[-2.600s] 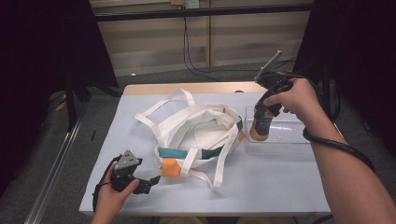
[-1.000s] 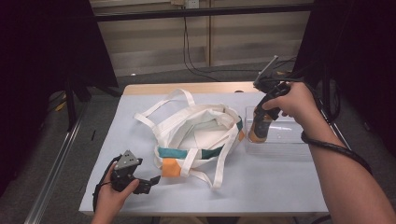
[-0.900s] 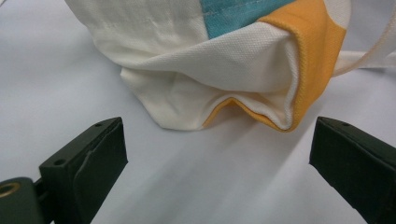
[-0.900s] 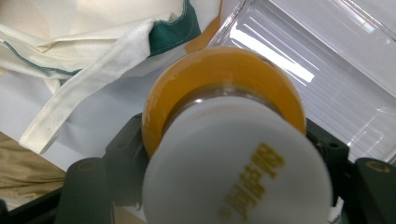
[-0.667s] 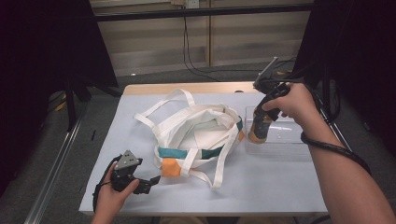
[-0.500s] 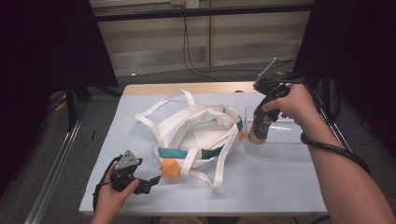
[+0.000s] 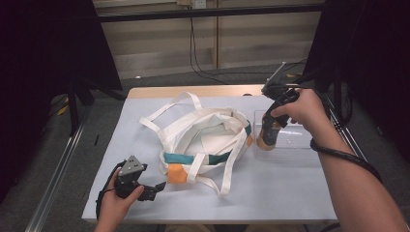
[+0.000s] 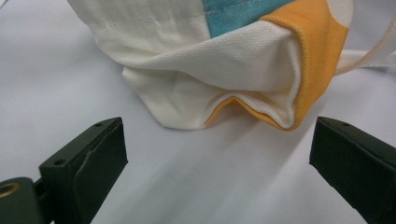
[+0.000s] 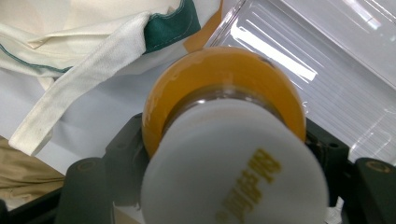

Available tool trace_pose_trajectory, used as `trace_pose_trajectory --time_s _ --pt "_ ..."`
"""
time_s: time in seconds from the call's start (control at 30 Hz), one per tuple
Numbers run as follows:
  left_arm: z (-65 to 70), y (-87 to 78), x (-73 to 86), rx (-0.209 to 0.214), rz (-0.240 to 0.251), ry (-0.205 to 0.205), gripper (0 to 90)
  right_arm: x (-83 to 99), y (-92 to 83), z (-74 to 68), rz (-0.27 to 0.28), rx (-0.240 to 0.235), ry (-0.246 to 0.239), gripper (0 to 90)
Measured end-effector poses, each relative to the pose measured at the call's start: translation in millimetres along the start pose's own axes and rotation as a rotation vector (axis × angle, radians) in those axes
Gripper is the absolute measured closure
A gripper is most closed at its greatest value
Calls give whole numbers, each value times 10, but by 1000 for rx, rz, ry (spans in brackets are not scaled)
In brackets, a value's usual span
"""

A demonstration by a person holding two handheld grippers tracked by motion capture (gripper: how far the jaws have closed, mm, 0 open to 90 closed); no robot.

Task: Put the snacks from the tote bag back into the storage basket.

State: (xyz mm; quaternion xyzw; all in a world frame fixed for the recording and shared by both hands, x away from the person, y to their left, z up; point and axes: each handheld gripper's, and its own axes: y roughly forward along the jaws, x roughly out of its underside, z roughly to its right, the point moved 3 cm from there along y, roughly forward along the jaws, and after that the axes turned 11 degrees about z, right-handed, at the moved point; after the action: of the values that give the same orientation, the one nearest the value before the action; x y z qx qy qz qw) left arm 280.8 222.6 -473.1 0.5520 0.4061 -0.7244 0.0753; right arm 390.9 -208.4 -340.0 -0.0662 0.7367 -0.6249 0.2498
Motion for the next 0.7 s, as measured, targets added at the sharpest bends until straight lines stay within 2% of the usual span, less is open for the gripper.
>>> trace_pose_trajectory --time_s 0.07,0.2,0.33,0.57,0.7 --pt "6 0 0 -3 7 -13 37 1 10 -1 1 -1 1 306" --pt "-2 0 0 -4 4 -1 37 5 20 1 -3 -1 3 306" --pt "11 4 0 0 6 -15 37 8 31 4 -3 1 1 306" --pt "11 4 0 0 5 -14 37 18 54 4 -9 1 8 306" --pt "-2 -1 1 -1 1 1 37 21 69 8 -11 -1 10 305"
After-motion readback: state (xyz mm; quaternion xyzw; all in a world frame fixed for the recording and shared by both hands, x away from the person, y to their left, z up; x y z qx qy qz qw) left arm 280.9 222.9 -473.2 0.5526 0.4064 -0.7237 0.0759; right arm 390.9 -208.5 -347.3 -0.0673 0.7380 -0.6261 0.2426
